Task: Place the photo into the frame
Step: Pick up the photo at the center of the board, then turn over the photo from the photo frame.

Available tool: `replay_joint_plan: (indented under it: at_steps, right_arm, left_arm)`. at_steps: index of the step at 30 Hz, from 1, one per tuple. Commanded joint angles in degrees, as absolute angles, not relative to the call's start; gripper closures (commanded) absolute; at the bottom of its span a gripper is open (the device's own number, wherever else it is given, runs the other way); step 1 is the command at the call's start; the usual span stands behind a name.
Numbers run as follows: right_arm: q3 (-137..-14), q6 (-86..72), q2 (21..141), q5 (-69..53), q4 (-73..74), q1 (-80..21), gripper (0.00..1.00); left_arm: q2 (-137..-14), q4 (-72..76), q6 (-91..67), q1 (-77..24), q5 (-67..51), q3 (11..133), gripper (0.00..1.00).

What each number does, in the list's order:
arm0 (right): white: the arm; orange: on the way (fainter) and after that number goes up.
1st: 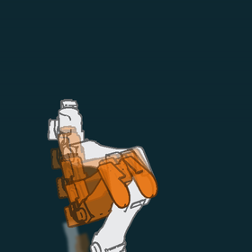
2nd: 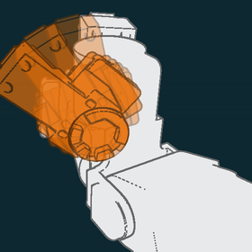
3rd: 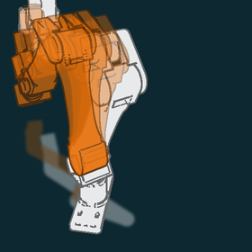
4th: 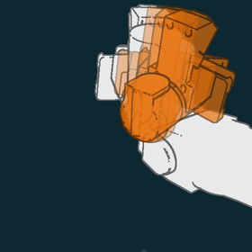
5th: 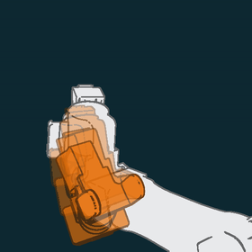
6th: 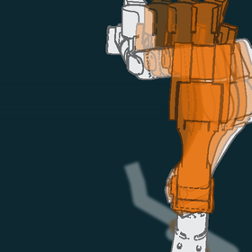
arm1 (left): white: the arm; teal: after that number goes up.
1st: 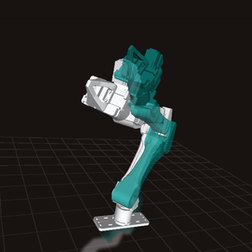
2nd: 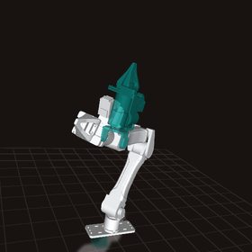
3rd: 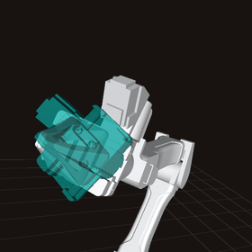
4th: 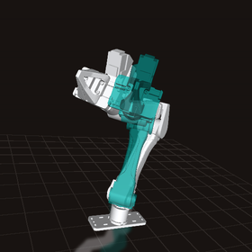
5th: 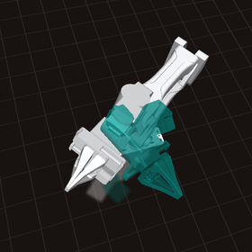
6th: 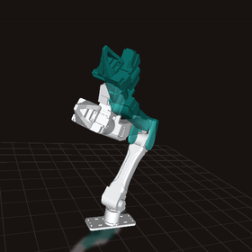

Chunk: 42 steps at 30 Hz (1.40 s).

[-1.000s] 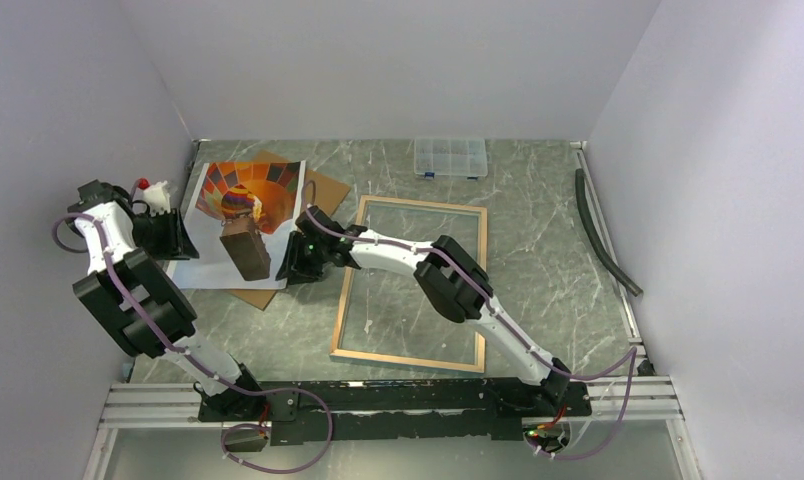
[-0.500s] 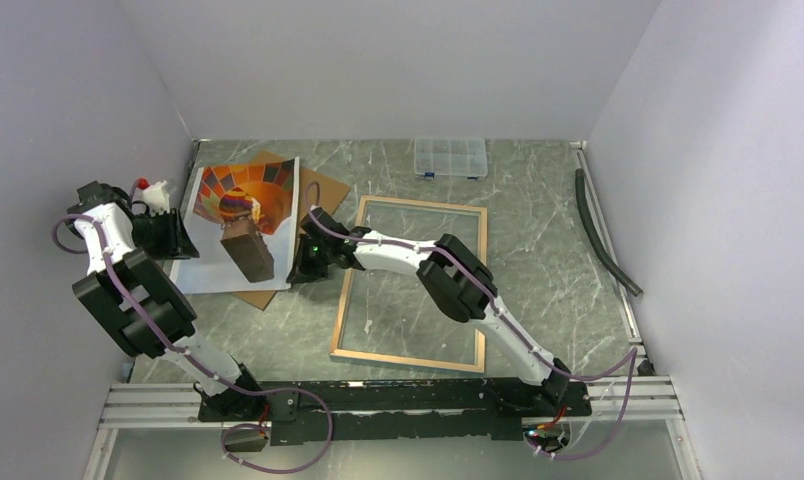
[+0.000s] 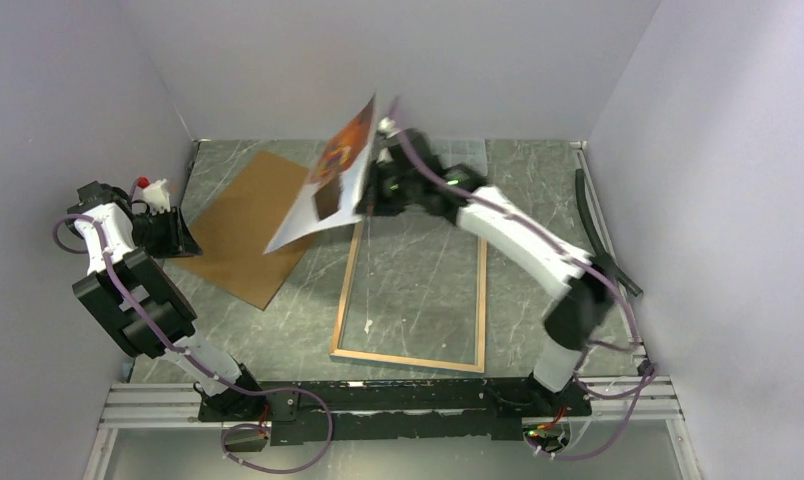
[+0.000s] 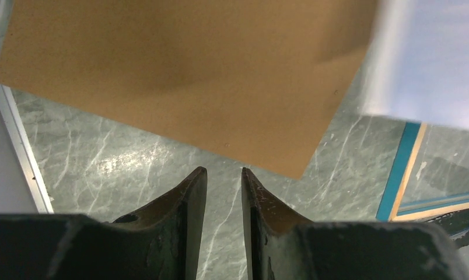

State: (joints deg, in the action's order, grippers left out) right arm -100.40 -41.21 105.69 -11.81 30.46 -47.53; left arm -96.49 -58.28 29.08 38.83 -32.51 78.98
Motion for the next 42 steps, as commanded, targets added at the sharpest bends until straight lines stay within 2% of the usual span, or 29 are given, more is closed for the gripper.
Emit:
replay_joint_plan:
  at_steps: [1,6,10,17,24,31,42]
  right_arm:
    - [-102.5,-29.5,89.5,4.1,58.3,-44.7,1.0]
    - [-107.1,-30.5,80.0,16.5,79.5,-44.8,1.0]
    - [-105.0,-33.2,78.0,19.9,85.9,-48.3,1.0]
    - [-99.4,-33.1,88.3,14.8,86.1,-56.1,1.0]
    - [-101.8,-30.6,100.3,8.1,85.9,-59.5,1.0]
    - [-110.9,-31.2,107.5,6.1,85.7,-59.5,1.0]
    - [-97.1,-39.5,107.6,-12.9,63.0,-59.2,1.0]
  left_arm:
    - [-94.6,-58.6,28.6,38.7,-37.6,79.3,0.67]
    - [-93.9,-58.0,27.2,34.8,-38.1,77.4,0.66]
    - [-92.9,-56.1,25.2,30.8,-37.5,75.8,0.66]
    - [-92.6,-55.8,24.5,28.6,-37.2,76.1,0.66]
    - [-91.8,-53.8,23.2,26.7,-37.2,73.2,0.66]
    - [-91.8,-52.5,22.9,25.8,-37.5,71.7,0.66]
    - [-90.7,-51.7,22.7,24.5,-37.4,70.2,0.66]
